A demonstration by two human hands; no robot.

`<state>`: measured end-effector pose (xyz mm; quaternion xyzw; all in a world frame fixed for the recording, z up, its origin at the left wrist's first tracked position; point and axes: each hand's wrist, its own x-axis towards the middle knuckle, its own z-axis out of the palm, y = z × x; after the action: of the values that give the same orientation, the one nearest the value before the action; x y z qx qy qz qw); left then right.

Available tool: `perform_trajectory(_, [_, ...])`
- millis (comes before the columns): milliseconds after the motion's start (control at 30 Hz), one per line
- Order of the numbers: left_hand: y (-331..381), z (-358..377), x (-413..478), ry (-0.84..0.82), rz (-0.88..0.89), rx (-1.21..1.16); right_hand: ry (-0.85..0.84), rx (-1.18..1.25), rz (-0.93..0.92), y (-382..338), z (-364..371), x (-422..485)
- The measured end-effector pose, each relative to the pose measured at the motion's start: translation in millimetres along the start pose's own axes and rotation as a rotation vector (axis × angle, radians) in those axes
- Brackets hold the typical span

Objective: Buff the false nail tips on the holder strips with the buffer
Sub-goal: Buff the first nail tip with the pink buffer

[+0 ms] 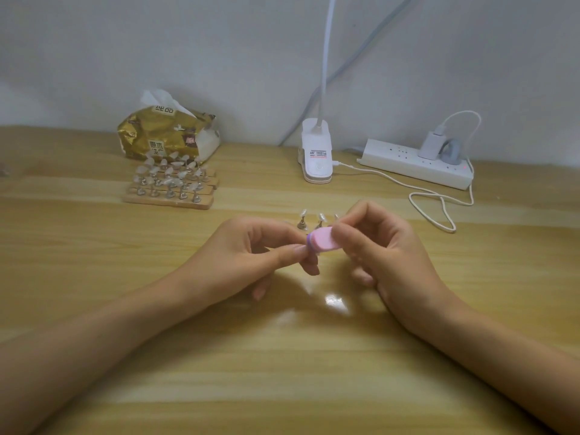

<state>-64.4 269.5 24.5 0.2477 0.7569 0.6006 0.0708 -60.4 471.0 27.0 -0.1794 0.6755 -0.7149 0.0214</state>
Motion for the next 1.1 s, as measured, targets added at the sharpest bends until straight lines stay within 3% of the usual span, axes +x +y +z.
perform_trajectory(133, [0.5, 0.5, 0.3, 0.006, -0.004, 0.01, -0.066, -0.011, -0.019, 0.0, 1.2, -0.1])
perform_trajectory(233, [0.5, -0.3, 1.1, 0.004, 0.002, -0.003, 0.011, 0.025, 0.007, 0.4, -0.3, 0.3])
perform_trajectory(333, [-0.3, 0.3, 0.8, 0.011, -0.013, 0.006, -0.075, -0.023, -0.027, 0.2, 1.4, -0.4])
perform_trajectory(467, [0.8, 0.9, 0.6, 0.008, 0.005, -0.003, 0.04, 0.017, 0.014, 0.9, -1.7, 1.4])
perform_trajectory(567, [0.9, 0.4, 0.7, 0.022, -0.005, 0.006, -0.038, -0.05, -0.022, 0.7, -0.6, 0.0])
perform_trajectory(700, [3.2, 2.3, 1.2, 0.007, 0.007, -0.033, 0.022, -0.021, -0.011, 0.5, -2.6, 0.6])
perform_trajectory(800, [3.4, 2.9, 0.7, 0.023, -0.008, -0.033, -0.078, -0.104, -0.093, -0.6, 0.2, -1.3])
perform_trajectory(933, [3.9, 2.0, 1.3, 0.021, -0.027, -0.04, 0.026, -0.049, -0.028, -0.4, -3.4, 0.0])
perform_trajectory(1033, [4.0, 2.4, 0.9, 0.041, -0.032, -0.04, -0.066, -0.126, -0.06, -0.5, -0.9, -0.8])
perform_trajectory(1100, [4.1, 2.5, 0.8, 0.035, -0.031, -0.032, -0.014, -0.096, -0.042, 0.2, -1.4, 0.8])
